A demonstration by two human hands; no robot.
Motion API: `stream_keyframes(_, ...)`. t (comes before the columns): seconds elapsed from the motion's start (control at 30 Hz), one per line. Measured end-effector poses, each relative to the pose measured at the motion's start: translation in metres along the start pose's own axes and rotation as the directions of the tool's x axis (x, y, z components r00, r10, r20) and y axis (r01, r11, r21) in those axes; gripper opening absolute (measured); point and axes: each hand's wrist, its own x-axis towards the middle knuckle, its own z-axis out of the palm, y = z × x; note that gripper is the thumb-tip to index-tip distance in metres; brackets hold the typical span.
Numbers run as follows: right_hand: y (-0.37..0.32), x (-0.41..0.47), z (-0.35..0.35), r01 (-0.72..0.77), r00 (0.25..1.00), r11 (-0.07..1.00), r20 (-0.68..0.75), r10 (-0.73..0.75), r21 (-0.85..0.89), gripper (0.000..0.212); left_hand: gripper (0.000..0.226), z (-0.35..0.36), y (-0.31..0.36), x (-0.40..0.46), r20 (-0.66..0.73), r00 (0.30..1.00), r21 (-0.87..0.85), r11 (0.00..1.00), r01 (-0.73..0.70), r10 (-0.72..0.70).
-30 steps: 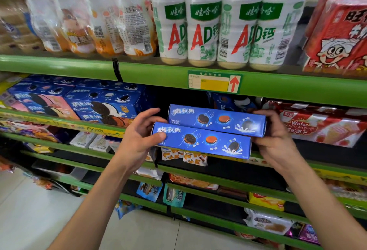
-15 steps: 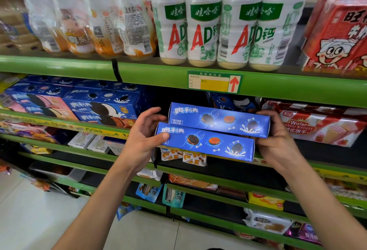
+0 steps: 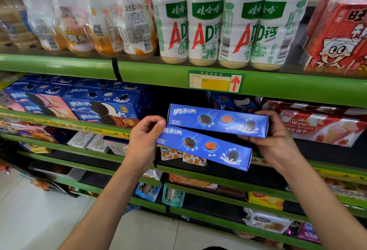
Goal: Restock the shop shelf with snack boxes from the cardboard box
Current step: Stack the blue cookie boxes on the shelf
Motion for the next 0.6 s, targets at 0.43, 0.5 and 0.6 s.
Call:
stream_keyframes(0.43,0.001,0.001,0.000,-0.011,1.000,1.000,-0.026,0.011,-0.021,0.077,0.011,0.013,-0.005,-0.001,-0.129,0.992,0.034,0.999,-0.004,0.008)
stream_keyframes(0.5,0.000,0.001,0.001,-0.016,1.000,1.000,-0.026,0.015,-0.022,0.077,0.011,0.014,-0.004,-0.002,-0.130,0.991,0.046,0.999,-0.010,0.016)
stream_keyframes(0.6,0.000,0.001,0.001,-0.021,0.999,1.000,-0.026,0.021,-0.019,0.077,0.012,0.015,-0.004,-0.002,-0.135,0.991,0.051,0.999,-0.013,0.020)
